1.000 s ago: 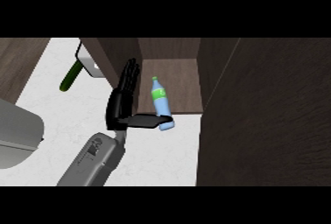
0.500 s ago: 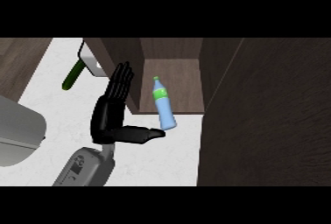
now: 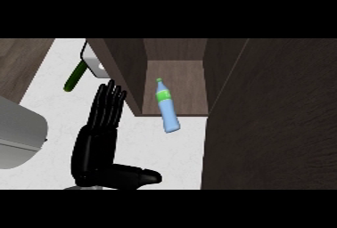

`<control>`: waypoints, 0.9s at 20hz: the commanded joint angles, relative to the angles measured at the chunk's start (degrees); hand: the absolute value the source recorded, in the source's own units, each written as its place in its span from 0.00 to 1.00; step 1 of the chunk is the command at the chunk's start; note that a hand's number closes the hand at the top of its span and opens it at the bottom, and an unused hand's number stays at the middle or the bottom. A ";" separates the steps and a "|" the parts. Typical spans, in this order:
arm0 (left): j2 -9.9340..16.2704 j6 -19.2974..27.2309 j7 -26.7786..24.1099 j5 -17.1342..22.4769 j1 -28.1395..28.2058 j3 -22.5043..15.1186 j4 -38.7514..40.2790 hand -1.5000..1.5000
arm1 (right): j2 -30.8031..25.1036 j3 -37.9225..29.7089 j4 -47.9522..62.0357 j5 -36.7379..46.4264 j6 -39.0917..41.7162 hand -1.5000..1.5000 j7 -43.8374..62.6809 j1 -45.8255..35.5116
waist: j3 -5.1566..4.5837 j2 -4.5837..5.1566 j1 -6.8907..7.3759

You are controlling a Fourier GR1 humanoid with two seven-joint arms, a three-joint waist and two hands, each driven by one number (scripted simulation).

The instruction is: Pick up the bottled water, place it into the cabinet and close the cabinet

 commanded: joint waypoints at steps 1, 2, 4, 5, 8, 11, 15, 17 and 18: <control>0.26 -1.72 -1.01 -0.60 7.51 -4.19 -5.43 0.00 | -0.61 2.36 0.34 3.26 0.33 0.00 0.48 -2.20 | -0.01 0.01 0.12; 1.62 0.76 4.30 -1.94 7.57 -5.87 -11.78 0.00 | -2.54 3.07 0.36 4.34 2.83 0.00 -2.01 0.60 | 0.03 -0.18 0.19; 3.10 -1.19 1.19 -1.64 13.45 -7.76 -14.63 0.00 | -5.63 3.33 -3.55 4.23 4.61 1.00 -0.65 4.01 | 0.00 -0.26 0.13; 2.49 -2.29 -1.16 -0.46 12.42 -5.63 -12.28 0.00 | -5.40 4.90 -3.85 5.12 3.45 1.00 4.79 0.26 | -0.04 -0.02 0.28; 6.76 -4.27 -3.61 1.91 21.71 -4.02 -18.93 0.00 | -8.60 4.90 -0.80 5.56 7.96 1.00 1.79 0.21 | -0.03 -0.15 0.90; 9.33 -3.50 -2.57 1.45 25.80 -3.05 -24.78 0.00 | -10.04 10.23 -7.25 9.11 8.37 1.00 6.58 -0.13 | -0.08 -0.28 1.37; 10.45 -5.92 -6.55 3.71 29.19 1.89 -24.93 0.00 | -10.03 17.63 -6.60 14.76 9.25 1.00 2.39 2.65 | -0.05 -0.32 0.33; 12.97 -9.96 -8.53 7.83 33.34 5.43 -25.54 0.00 | -11.54 16.73 -11.97 13.04 9.34 1.00 7.42 0.68 | -0.13 -0.23 0.93; 12.60 -11.54 -11.44 8.06 35.62 5.07 -24.98 0.00 | -8.68 20.58 -9.39 17.17 7.46 1.00 6.92 -0.88 | -0.15 -0.33 1.20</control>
